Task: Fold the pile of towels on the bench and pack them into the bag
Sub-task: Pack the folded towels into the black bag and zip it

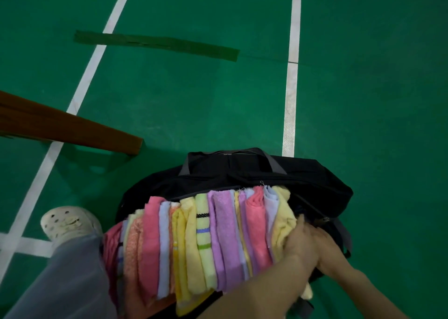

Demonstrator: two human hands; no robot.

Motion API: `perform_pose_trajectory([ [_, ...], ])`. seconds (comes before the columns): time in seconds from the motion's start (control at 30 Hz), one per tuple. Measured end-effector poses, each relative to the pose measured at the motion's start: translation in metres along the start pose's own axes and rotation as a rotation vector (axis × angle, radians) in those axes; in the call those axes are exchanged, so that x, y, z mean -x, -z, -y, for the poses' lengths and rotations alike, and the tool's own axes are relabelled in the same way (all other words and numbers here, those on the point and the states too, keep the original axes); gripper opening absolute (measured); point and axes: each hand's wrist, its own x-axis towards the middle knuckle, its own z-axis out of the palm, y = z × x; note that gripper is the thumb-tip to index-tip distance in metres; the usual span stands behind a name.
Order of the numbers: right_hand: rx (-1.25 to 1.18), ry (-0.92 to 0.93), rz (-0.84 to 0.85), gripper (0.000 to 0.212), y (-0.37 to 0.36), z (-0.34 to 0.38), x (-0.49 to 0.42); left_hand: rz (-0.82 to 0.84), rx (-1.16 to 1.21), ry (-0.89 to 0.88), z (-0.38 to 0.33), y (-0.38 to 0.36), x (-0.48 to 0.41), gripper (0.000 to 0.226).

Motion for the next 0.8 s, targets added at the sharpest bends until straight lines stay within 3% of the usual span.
perform_pose_trajectory([
  [0.03, 0.11, 0.021, 0.171, 0.033, 0.003, -0.004, 0.01, -0.061, -0.138, 0.027, -0.004, -0.002, -0.007, 0.054],
  [0.07, 0.104, -0.057, 0.328, 0.051, -0.005, -0.007, 0.005, -0.165, -0.153, 0.086, 0.002, 0.0, 0.003, 0.056],
  [0.1, 0.121, -0.05, 0.18, 0.065, -0.018, -0.025, 0.005, -0.268, -0.162, 0.142, -0.003, 0.003, 0.001, 0.067],
  [0.17, 0.119, -0.096, 0.241, 0.068, -0.023, -0.037, 0.003, -0.302, -0.025, 0.187, -0.009, 0.003, -0.002, 0.08],
  [0.27, 0.163, -0.002, 0.359, 0.058, 0.006, -0.036, -0.004, -0.299, 0.03, 0.178, -0.006, 0.001, -0.002, 0.076],
  [0.43, 0.253, 0.199, 0.37, 0.039, 0.028, -0.037, -0.004, -0.309, -0.044, 0.199, -0.007, -0.007, 0.004, 0.081],
  [0.5, 0.166, 0.231, 0.362, 0.022, 0.049, -0.033, -0.004, -0.324, -0.056, 0.181, -0.005, -0.009, 0.005, 0.08],
  [0.67, -0.034, 0.306, 0.474, 0.016, 0.069, -0.043, 0.012, -0.357, -0.039, 0.225, -0.002, -0.014, 0.014, 0.083],
  [0.8, -0.112, 0.393, 0.37, 0.013, 0.09, -0.052, 0.027, -0.358, -0.216, 0.192, 0.002, -0.017, 0.022, 0.079],
])
